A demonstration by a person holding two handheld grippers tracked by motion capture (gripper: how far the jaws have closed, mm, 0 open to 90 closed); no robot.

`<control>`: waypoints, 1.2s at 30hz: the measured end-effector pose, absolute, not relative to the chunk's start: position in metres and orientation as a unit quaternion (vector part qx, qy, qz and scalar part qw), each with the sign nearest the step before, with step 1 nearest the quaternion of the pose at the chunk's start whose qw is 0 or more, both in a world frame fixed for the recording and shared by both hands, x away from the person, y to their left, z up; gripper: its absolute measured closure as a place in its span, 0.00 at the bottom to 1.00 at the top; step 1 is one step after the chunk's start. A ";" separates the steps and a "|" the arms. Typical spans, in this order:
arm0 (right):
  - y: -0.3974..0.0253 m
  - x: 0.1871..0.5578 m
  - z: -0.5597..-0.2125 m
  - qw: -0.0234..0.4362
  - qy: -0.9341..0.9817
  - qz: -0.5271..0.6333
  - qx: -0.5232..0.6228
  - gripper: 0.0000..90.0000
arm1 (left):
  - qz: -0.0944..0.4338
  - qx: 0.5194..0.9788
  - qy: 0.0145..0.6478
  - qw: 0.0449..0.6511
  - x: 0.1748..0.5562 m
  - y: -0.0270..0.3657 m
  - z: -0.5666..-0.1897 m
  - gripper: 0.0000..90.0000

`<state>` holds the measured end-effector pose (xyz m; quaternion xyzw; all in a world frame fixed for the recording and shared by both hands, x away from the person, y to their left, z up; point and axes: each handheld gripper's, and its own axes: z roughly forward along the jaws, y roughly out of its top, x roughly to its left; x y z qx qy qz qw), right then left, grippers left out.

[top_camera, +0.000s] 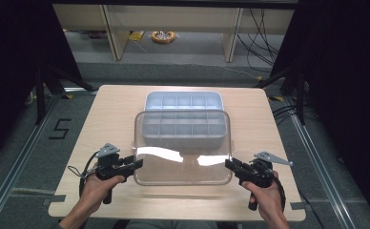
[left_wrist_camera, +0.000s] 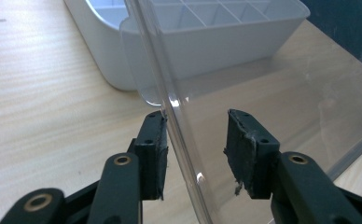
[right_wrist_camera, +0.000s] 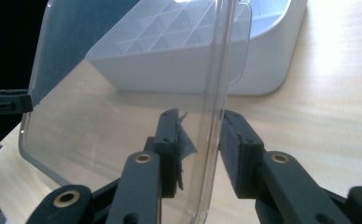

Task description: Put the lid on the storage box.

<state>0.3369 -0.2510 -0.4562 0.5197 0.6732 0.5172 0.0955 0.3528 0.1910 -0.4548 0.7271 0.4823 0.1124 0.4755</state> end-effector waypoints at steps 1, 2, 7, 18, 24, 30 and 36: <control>-0.249 0.339 -0.454 0.091 0.668 0.516 0.528 0.78 | 0.114 0.726 0.483 0.476 0.355 0.191 -0.453 0.65; -0.251 0.343 -0.453 0.095 0.671 0.520 0.520 0.78 | 0.114 0.726 0.484 0.475 0.358 0.191 -0.450 0.65; -0.250 0.359 -0.445 0.105 0.665 0.524 0.522 0.77 | 0.120 0.722 0.485 0.480 0.373 0.189 -0.440 0.65; -0.245 0.399 -0.426 0.109 0.647 0.531 0.536 0.77 | 0.134 0.710 0.497 0.480 0.414 0.186 -0.418 0.64; -0.244 0.426 -0.413 0.130 0.643 0.528 0.539 0.77 | 0.143 0.700 0.508 0.481 0.439 0.181 -0.409 0.64; -0.240 0.449 -0.407 0.136 0.640 0.520 0.549 0.76 | 0.145 0.694 0.521 0.475 0.462 0.178 -0.406 0.64; -0.233 0.464 -0.411 0.132 0.634 0.508 0.568 0.76 | 0.150 0.690 0.534 0.465 0.480 0.179 -0.409 0.64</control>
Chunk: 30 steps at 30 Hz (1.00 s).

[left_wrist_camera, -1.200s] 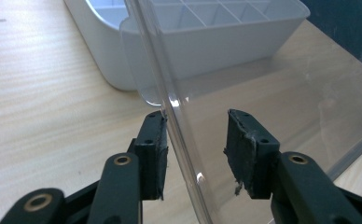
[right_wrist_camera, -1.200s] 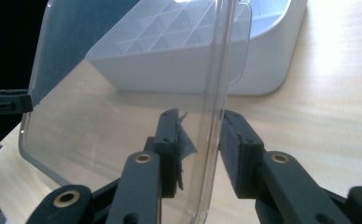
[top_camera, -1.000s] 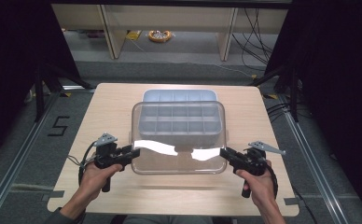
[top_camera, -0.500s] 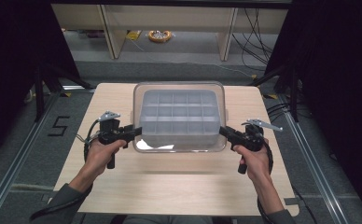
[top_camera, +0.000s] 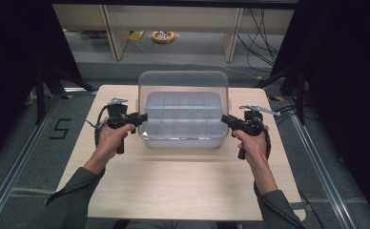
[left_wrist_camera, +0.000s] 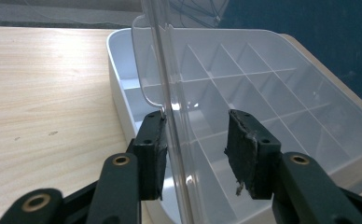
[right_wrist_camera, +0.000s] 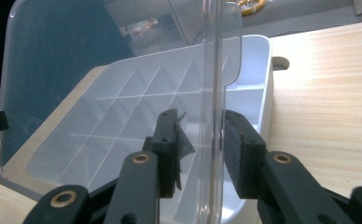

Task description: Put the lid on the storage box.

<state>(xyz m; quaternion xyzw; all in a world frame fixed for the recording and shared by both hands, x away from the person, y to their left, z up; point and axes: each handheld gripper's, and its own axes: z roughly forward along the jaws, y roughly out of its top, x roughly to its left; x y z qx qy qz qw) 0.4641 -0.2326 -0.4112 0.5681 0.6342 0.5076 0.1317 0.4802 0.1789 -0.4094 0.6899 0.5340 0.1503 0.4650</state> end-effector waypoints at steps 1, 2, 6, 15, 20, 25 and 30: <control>-0.232 0.467 -0.412 0.133 0.635 0.509 0.566 0.76 | 0.151 0.681 0.540 0.472 0.483 0.177 -0.411 0.64; -0.230 0.467 -0.412 0.124 0.630 0.508 0.575 0.76 | 0.151 0.682 0.540 0.469 0.484 0.178 -0.411 0.64; -0.229 0.474 -0.416 0.126 0.629 0.502 0.579 0.76 | 0.145 0.676 0.550 0.470 0.493 0.178 -0.416 0.63; -0.229 0.481 -0.419 0.127 0.629 0.496 0.586 0.76 | 0.130 0.672 0.561 0.465 0.505 0.175 -0.426 0.62; -0.233 0.486 -0.425 0.132 0.635 0.495 0.578 0.75 | 0.121 0.670 0.567 0.463 0.508 0.174 -0.430 0.62; -0.231 0.486 -0.424 0.112 0.617 0.492 0.604 0.74 | 0.110 0.673 0.574 0.454 0.510 0.174 -0.433 0.61; -0.229 0.486 -0.423 0.095 0.609 0.492 0.615 0.74 | 0.103 0.671 0.579 0.452 0.510 0.175 -0.434 0.61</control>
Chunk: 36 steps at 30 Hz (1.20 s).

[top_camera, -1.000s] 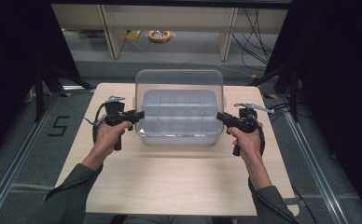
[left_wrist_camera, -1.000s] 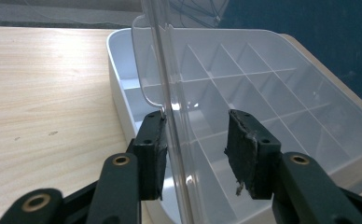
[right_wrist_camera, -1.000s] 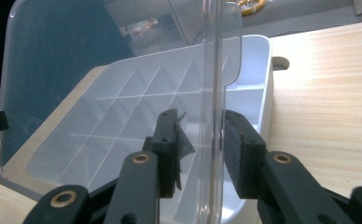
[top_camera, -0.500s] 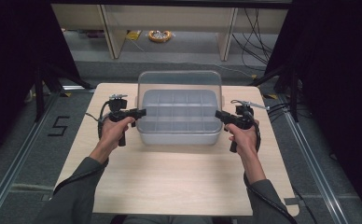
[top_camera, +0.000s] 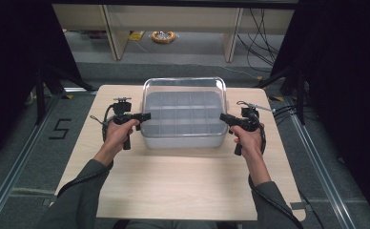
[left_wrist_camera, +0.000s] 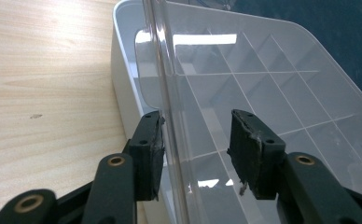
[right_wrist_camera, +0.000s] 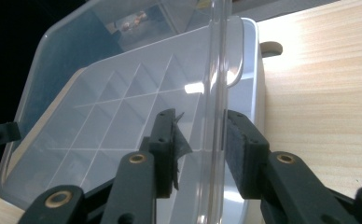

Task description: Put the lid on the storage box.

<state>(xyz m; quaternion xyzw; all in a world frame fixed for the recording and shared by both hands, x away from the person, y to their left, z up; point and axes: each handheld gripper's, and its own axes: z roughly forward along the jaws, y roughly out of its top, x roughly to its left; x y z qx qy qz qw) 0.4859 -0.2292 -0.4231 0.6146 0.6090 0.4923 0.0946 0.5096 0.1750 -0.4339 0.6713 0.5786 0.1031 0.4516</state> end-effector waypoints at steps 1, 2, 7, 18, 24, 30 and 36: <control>-0.229 0.486 -0.422 0.085 0.606 0.494 0.618 0.74 | 0.105 0.663 0.584 0.457 0.510 0.173 -0.435 0.61; -0.228 0.486 -0.422 0.077 0.603 0.492 0.623 0.74 | 0.104 0.669 0.581 0.451 0.510 0.174 -0.435 0.60; -0.229 0.491 -0.428 0.100 0.614 0.487 0.613 0.72 | 0.095 0.666 0.586 0.452 0.510 0.173 -0.443 0.58; -0.228 0.496 -0.436 0.095 0.612 0.484 0.618 0.70 | 0.113 0.666 0.578 0.458 0.508 0.171 -0.447 0.55; -0.231 0.501 -0.440 0.108 0.624 0.482 0.605 0.70 | 0.129 0.671 0.571 0.455 0.506 0.168 -0.447 0.52; -0.232 0.502 -0.445 0.111 0.620 0.483 0.608 0.69 | 0.176 0.688 0.556 0.432 0.503 0.162 -0.450 0.52; -0.231 0.501 -0.447 0.089 0.608 0.487 0.621 0.67 | 0.170 0.692 0.555 0.429 0.502 0.160 -0.453 0.51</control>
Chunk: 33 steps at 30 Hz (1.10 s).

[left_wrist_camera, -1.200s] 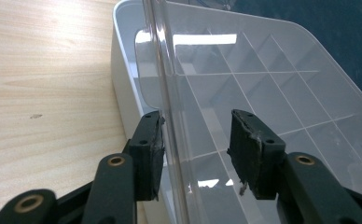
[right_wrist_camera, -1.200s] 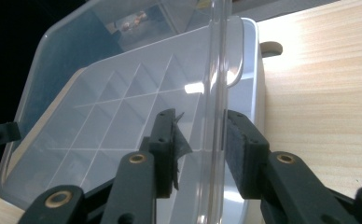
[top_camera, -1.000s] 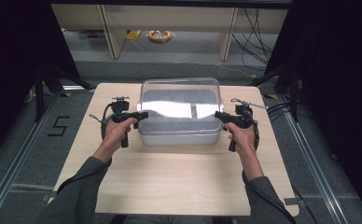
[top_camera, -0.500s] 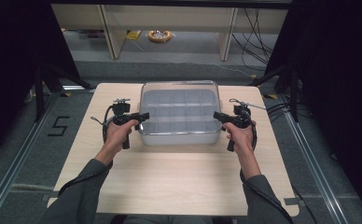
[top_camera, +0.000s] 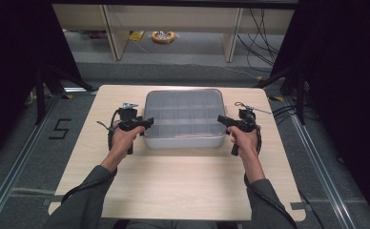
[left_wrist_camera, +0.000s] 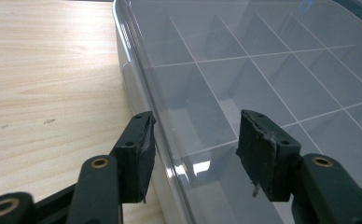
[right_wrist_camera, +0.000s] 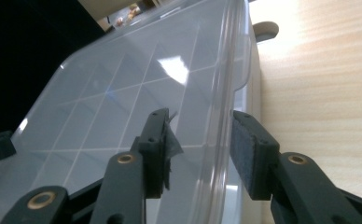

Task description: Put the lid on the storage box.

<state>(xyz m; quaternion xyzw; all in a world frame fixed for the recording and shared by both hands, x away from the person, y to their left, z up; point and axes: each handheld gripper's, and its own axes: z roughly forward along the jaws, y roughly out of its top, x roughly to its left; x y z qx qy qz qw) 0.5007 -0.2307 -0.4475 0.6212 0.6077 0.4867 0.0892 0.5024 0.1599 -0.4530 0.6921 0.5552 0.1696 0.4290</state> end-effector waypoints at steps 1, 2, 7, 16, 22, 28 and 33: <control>-0.230 0.501 -0.447 0.091 0.609 0.483 0.623 0.67 | 0.168 0.691 0.557 0.429 0.502 0.160 -0.453 0.51; -0.229 0.501 -0.447 0.093 0.611 0.483 0.620 0.67 | 0.168 0.690 0.559 0.428 0.502 0.160 -0.453 0.52; -0.225 0.503 -0.443 0.092 0.608 0.475 0.630 0.65 | 0.160 0.684 0.563 0.435 0.502 0.162 -0.454 0.52; -0.230 0.504 -0.433 0.108 0.625 0.472 0.612 0.64 | 0.144 0.675 0.576 0.438 0.504 0.165 -0.456 0.54; -0.239 0.503 -0.433 0.140 0.644 0.458 0.597 0.64 | 0.133 0.664 0.589 0.442 0.502 0.169 -0.455 0.53; -0.238 0.494 -0.435 0.086 0.616 0.456 0.637 0.64 | 0.127 0.652 0.590 0.460 0.498 0.176 -0.450 0.51; -0.235 0.486 -0.436 0.058 0.619 0.452 0.640 0.65 | 0.124 0.653 0.581 0.470 0.490 0.177 -0.444 0.49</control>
